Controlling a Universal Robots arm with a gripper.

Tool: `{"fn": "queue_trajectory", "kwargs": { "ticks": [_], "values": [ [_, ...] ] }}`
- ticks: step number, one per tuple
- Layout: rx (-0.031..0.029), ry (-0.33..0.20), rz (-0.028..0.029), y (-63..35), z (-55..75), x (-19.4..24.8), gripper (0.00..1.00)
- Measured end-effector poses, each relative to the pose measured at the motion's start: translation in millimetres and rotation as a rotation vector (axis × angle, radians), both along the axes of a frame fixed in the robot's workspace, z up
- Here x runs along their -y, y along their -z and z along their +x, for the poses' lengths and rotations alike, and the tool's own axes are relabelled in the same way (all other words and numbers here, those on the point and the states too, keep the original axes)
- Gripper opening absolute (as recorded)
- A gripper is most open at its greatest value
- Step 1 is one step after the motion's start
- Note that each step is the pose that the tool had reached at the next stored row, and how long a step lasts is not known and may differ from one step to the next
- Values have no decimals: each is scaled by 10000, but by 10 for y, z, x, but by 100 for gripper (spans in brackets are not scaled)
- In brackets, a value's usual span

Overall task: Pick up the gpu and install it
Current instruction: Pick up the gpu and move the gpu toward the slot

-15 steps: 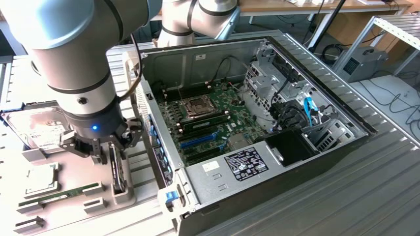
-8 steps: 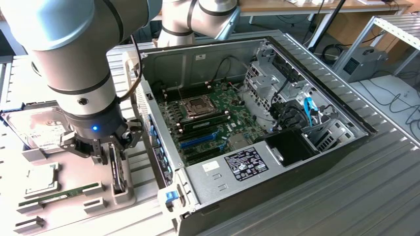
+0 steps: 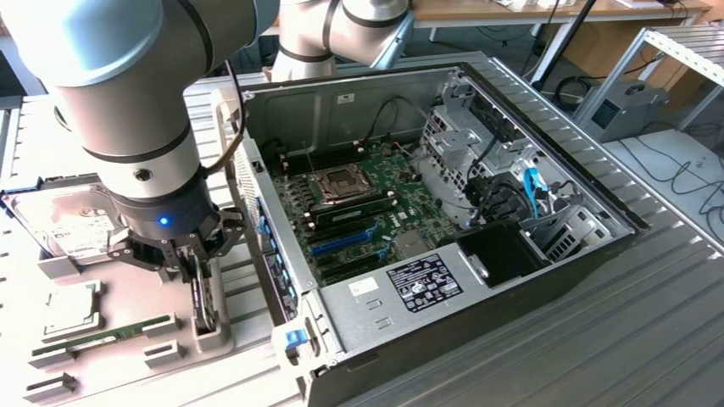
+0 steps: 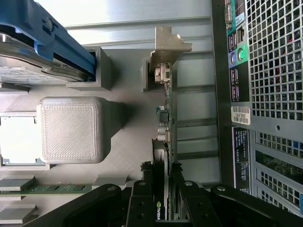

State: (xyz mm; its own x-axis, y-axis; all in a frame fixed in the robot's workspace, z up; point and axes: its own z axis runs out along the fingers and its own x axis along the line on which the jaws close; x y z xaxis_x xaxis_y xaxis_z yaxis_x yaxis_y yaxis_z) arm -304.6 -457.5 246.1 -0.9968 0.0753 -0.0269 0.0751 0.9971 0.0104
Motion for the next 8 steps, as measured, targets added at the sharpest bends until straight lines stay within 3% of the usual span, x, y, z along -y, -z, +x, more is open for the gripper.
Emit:
{"fn": "queue_trajectory", "kwargs": {
  "ticks": [8],
  "values": [
    [0,0,0,0,0,0,26]
  ]
}}
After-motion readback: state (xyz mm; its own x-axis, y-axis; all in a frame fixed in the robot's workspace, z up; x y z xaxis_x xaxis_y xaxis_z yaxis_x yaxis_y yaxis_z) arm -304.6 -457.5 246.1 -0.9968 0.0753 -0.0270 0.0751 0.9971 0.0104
